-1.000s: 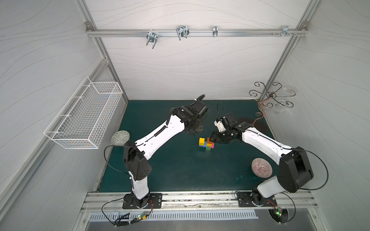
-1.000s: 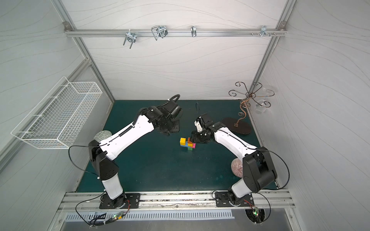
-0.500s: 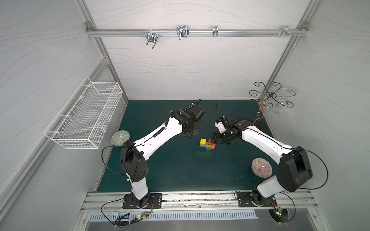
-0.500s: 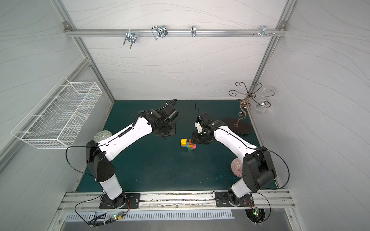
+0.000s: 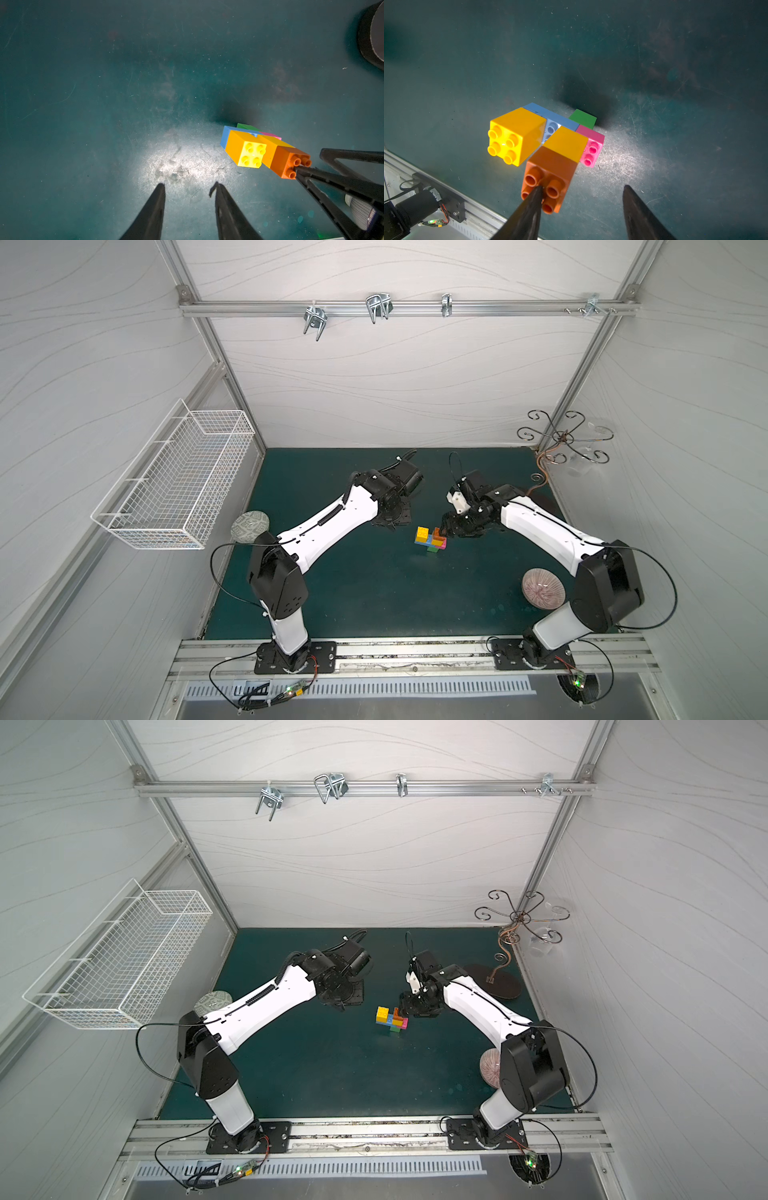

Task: Assemble the number 4 with lego
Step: Adjust the lego brick at the center of the board.

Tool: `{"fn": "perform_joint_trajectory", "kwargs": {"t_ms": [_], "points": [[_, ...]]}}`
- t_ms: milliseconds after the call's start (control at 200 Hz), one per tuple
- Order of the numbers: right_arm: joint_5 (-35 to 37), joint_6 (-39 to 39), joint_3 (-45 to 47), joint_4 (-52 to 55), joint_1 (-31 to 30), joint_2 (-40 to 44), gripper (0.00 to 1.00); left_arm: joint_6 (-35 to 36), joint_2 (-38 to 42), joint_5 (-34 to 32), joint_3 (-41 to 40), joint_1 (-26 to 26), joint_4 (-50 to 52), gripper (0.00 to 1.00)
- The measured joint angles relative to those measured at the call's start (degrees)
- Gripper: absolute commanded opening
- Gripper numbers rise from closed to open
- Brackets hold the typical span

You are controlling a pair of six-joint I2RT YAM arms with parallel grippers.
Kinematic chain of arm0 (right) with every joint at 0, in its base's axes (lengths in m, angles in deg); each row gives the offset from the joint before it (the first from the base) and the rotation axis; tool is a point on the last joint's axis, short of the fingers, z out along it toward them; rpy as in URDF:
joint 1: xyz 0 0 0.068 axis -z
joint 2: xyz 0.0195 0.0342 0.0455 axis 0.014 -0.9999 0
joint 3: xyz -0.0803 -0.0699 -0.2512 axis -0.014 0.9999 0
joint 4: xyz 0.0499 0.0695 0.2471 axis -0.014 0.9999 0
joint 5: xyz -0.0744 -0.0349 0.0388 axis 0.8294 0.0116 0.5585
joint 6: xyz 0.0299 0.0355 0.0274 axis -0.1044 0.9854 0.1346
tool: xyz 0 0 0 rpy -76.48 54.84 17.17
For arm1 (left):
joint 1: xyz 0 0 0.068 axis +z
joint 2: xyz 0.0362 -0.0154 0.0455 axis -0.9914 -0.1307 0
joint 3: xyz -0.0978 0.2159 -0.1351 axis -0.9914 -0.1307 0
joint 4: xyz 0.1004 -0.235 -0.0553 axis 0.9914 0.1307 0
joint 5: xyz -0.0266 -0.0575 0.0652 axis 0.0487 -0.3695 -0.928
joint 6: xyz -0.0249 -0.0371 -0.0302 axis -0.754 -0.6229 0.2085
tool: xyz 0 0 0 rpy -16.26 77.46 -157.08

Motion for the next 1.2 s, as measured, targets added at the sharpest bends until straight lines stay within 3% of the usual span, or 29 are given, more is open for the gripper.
{"fn": "perform_joint_trajectory", "kwargs": {"t_ms": [951,1201], "points": [[-1.44,-2.58,-2.93,-0.48,-1.81,0.04,0.73,-0.15,6.25,-0.76,-6.19,0.85,-1.51,0.42],[-2.91,-12.85,0.72,-8.37,-5.68,1.57,0.94,-0.20,12.96,-0.24,-15.76,4.98,-3.67,0.44]]}}
